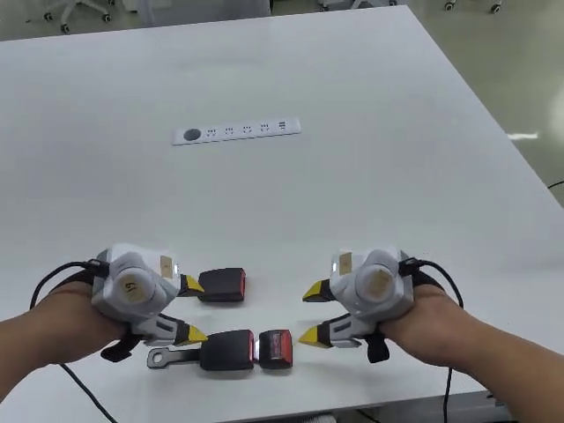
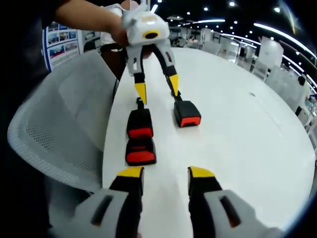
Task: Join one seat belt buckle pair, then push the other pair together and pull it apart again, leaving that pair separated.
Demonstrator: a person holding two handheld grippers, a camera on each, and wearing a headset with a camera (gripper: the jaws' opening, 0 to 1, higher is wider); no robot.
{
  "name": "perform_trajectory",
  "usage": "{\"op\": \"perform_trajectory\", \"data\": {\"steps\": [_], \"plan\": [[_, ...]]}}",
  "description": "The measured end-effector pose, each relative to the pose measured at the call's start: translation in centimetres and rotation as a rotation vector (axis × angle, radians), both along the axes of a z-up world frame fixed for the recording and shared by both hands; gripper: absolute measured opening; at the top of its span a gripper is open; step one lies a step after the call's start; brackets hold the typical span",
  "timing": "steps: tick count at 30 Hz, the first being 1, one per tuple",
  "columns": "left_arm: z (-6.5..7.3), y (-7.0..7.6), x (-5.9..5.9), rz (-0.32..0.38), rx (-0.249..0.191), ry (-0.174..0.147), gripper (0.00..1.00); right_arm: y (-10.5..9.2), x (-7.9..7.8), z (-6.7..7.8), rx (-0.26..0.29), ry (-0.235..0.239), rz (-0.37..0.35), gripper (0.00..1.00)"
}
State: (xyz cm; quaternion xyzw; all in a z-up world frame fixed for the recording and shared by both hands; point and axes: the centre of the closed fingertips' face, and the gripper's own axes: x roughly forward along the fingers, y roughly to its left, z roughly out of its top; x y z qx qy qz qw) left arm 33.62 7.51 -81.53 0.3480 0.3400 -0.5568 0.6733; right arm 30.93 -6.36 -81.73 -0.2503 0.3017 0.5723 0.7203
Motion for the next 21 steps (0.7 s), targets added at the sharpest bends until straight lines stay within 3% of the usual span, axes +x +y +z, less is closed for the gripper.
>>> {"op": "perform_trajectory", "data": {"steps": [9,15,19,21], "plan": [[-0.8,-0.4,2.1,-0.006,0.012,0.001,0.42,-4.6,2.9,-0.4,-0.058,-0.018,-0.039,0.36],[-0.9,-0.9,3.8,0.012,-0.003,0.006,0.42,-8.1,4.7,-0.9,-0.097,-0.028,-0.069,0.38],[-1.5,-0.6,4.5,0.003,0.016,0.011,0.46,-10.6,5.7,-1.3,-0.123,-0.027,-0.093,0.39],[-1.7,-0.6,4.9,-0.005,0.024,-0.002,0.46,-11.3,6.0,-1.6,-0.129,-0.019,-0.099,0.39]]}}
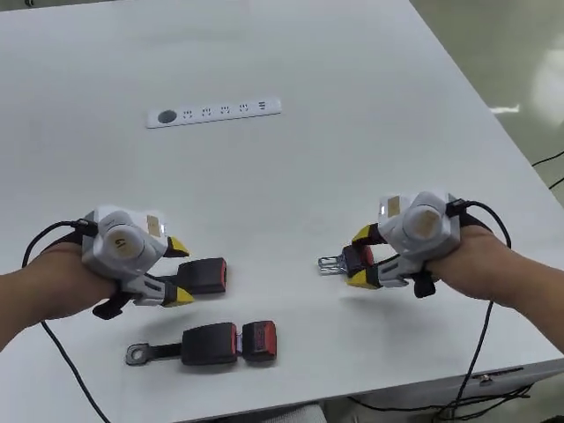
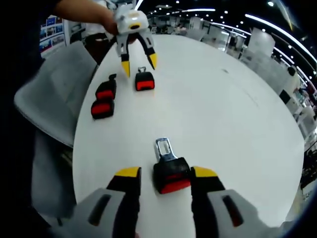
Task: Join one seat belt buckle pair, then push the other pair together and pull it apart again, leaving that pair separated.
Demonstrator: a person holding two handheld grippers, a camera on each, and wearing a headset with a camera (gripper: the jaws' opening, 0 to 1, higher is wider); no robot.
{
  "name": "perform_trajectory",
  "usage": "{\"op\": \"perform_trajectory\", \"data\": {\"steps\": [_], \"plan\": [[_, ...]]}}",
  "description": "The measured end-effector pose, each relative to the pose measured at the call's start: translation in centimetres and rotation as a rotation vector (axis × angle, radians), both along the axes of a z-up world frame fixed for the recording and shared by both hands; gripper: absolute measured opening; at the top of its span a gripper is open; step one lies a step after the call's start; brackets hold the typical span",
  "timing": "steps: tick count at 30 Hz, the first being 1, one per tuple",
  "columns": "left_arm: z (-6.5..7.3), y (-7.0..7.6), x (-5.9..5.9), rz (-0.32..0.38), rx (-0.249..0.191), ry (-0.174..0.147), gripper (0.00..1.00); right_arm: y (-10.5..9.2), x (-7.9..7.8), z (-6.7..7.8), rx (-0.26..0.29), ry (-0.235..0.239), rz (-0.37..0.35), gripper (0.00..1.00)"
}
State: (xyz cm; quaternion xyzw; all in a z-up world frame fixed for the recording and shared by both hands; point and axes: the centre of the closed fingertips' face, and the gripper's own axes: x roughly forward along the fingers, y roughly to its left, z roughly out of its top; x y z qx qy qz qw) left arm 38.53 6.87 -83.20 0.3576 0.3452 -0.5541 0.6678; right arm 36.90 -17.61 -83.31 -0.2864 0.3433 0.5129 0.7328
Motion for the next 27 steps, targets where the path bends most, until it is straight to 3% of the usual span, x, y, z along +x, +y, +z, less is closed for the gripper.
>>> {"op": "perform_trajectory", "data": {"steps": [7,15,17,20,22,27], "plan": [[-0.7,-0.1,0.6,0.000,0.015,0.017,0.46,-0.6,0.6,-1.0,-0.024,0.011,0.031,0.40],[-1.3,0.0,-0.1,0.000,0.031,0.080,0.42,0.0,0.6,-2.0,-0.040,0.037,0.092,0.38],[-1.3,0.0,-0.1,-0.005,0.033,0.077,0.41,0.1,0.6,-2.0,-0.021,0.064,0.091,0.35],[-1.4,-0.3,-0.4,-0.019,0.042,0.076,0.40,0.0,0.6,-2.2,-0.038,0.047,0.132,0.34],[-1.5,-0.5,-0.4,-0.038,0.053,0.063,0.35,0.0,0.7,-2.2,-0.037,0.050,0.134,0.33],[-1.8,-0.7,-0.3,-0.039,0.045,0.065,0.33,-0.1,0.8,-2.3,-0.036,0.061,0.144,0.33]]}}
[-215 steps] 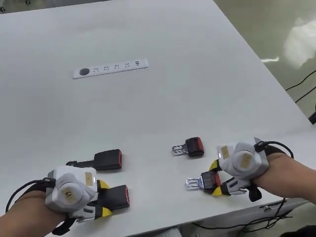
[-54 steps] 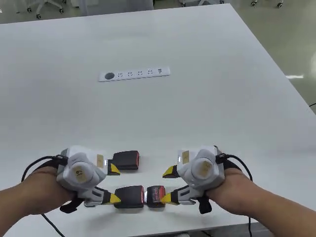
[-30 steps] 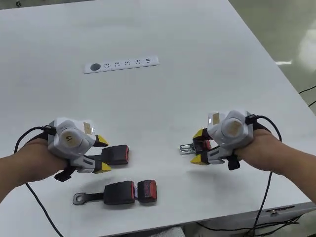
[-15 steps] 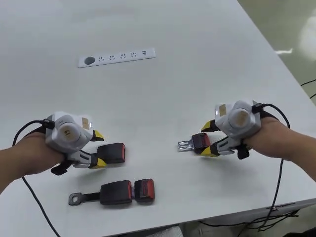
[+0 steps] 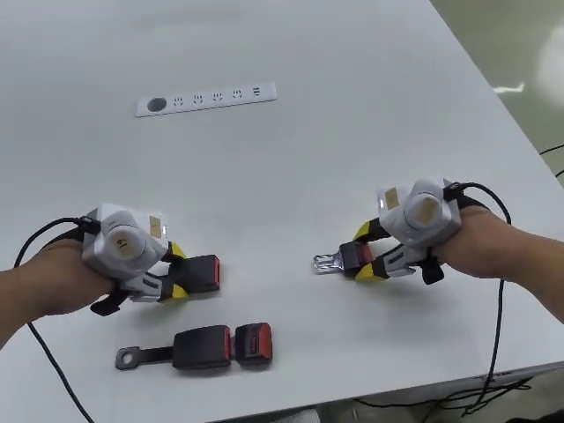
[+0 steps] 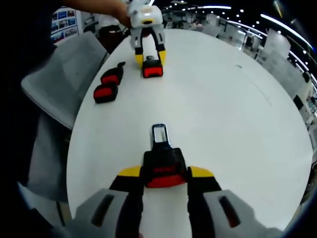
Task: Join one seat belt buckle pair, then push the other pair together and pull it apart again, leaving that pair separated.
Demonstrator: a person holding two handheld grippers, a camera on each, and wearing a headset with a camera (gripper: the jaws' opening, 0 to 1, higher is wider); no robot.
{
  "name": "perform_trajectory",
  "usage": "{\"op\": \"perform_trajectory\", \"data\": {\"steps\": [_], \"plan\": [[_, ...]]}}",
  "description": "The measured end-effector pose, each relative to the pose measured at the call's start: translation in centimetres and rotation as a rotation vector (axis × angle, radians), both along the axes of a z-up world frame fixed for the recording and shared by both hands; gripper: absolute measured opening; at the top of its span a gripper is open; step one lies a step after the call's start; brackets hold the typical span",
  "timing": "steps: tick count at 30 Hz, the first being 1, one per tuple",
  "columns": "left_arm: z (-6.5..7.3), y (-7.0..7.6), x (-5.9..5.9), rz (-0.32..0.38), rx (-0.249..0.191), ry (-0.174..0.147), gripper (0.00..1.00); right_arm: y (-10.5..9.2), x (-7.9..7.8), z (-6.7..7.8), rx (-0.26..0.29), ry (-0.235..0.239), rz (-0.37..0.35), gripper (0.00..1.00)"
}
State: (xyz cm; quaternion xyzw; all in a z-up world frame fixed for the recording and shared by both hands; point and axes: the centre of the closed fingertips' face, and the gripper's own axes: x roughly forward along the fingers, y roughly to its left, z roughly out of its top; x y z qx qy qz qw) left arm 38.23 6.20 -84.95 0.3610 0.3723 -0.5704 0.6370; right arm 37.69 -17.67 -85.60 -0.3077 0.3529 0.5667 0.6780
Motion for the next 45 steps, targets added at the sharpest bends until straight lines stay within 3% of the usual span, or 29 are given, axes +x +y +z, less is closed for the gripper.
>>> {"op": "perform_trajectory", "data": {"steps": [12,19,30,41,45], "plan": [[-0.3,0.1,0.4,-0.017,-0.005,0.013,0.32,0.2,-0.1,-0.1,-0.028,0.002,-0.026,0.33],[-0.5,0.3,0.5,-0.031,0.008,0.010,0.32,1.6,-0.1,0.0,-0.027,-0.014,-0.036,0.33],[-0.3,0.1,0.1,-0.033,0.017,-0.002,0.32,6.3,-0.3,0.1,0.013,-0.034,-0.028,0.33],[-0.2,0.0,-0.1,-0.036,0.017,0.001,0.32,11.5,-0.2,0.2,0.024,-0.055,-0.011,0.33],[-0.2,0.0,-0.1,-0.039,0.017,0.001,0.32,12.5,0.0,0.2,0.017,-0.063,0.007,0.33]]}}
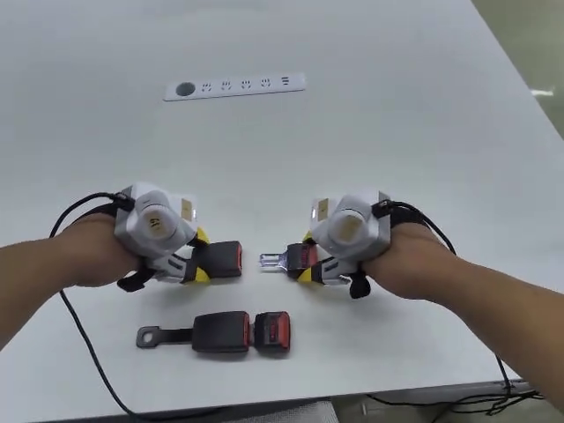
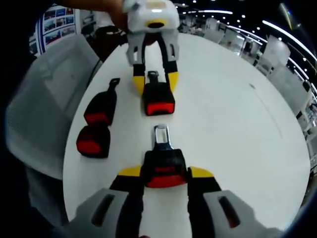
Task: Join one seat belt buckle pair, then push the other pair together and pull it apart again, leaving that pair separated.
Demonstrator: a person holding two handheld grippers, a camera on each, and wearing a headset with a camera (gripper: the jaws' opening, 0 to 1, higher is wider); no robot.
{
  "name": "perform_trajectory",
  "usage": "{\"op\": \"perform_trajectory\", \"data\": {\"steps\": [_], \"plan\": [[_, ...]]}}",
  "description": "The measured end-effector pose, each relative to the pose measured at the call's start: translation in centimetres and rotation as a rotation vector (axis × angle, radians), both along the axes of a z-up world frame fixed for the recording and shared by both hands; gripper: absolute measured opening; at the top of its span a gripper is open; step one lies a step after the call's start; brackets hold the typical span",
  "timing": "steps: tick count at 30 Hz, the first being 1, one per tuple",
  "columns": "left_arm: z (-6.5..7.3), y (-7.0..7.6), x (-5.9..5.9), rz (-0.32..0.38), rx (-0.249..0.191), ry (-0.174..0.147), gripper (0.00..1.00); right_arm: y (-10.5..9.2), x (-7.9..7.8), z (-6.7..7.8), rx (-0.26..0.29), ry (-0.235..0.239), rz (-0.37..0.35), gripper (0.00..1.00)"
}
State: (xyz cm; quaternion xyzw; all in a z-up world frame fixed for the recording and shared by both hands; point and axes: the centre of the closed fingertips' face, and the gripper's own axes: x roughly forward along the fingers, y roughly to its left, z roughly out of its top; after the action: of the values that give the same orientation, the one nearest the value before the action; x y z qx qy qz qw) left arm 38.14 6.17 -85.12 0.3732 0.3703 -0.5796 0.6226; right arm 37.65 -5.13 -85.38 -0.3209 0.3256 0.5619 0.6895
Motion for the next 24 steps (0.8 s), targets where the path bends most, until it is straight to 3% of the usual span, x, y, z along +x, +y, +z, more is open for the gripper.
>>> {"op": "perform_trajectory", "data": {"steps": [13,24], "plan": [[-0.1,0.0,0.1,-0.003,-0.001,-0.002,0.32,2.5,0.4,0.0,-0.004,-0.001,0.001,0.32],[-0.2,0.0,0.1,-0.019,0.006,0.003,0.32,2.7,0.4,0.1,-0.014,-0.009,0.020,0.32]]}}
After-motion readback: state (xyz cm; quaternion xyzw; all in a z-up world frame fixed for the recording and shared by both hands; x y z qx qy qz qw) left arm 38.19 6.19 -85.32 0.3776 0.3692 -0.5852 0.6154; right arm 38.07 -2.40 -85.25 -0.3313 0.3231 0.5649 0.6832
